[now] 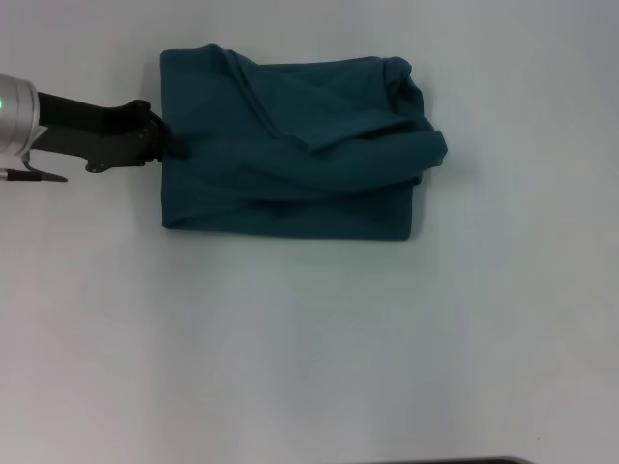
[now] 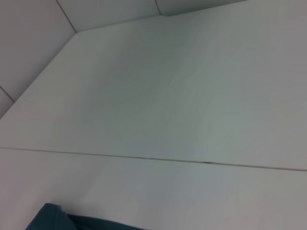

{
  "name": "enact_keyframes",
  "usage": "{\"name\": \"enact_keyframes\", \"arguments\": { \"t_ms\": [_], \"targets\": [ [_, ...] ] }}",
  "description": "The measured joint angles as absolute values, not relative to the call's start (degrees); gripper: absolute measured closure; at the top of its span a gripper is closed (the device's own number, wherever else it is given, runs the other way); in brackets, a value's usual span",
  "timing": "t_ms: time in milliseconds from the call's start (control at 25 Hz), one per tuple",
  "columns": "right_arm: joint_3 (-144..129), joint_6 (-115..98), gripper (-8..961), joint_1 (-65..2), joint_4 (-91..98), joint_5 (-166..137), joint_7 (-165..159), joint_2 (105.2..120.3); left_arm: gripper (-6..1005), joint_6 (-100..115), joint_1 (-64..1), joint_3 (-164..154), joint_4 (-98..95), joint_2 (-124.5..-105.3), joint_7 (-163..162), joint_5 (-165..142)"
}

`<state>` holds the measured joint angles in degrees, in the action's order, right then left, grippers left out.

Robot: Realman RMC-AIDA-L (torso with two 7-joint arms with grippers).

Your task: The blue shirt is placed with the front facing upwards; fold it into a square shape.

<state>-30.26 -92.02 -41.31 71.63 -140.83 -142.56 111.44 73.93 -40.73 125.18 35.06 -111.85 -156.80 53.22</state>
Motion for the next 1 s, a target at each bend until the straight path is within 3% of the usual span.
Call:
{"name": "enact_keyframes", "arguments": {
  "t_ms": [280, 400, 560, 720, 760, 800, 920, 1000],
  "targets": [
    [-30.3, -92.1, 29, -41.7, 71.6, -140.7, -142.3, 111.57, 851, 76.6, -38.7, 128.6, 38.6, -112.02, -158.6, 53.2],
    [-30.6, -92.3, 29, -41.8, 71.6, -140.5, -142.2, 111.67, 717, 80.9, -36.3, 135.0, 44.9, -112.68, -157.9, 53.6],
    [-30.5, -92.3, 29, -40.4, 71.6, -135.0, -137.4, 112.46, 532, 85.5, -32.9, 142.9, 54.1, -115.68, -152.0, 57.3],
    [-30.2, -92.2, 29, -35.4, 71.6, -122.2, -126.4, 115.01, 357, 88.2, -31.3, 146.2, 53.7, -116.88, -144.1, 65.7],
    [-30.3, -92.3, 29, -32.2, 71.5, -116.8, -118.1, 116.76, 324, 88.6, -30.9, 146.3, 53.1, -117.00, -142.7, 67.4],
    [-30.3, -92.3, 29, -32.2, 71.5, -116.8, -118.1, 116.76, 291, 88.8, -30.7, 146.3, 52.7, -117.12, -141.6, 68.6],
    [-31.3, -93.4, 29, -27.2, 70.0, -110.7, -105.4, 119.31, 193, 88.9, -29.9, 146.3, 52.2, -118.13, -138.3, 71.9],
    [-31.9, -93.7, 28, -25.1, 66.3, -109.2, -100.3, 119.71, 166, 88.5, -29.5, 146.4, 52.0, -118.95, -136.2, 73.8]
  ]
}}
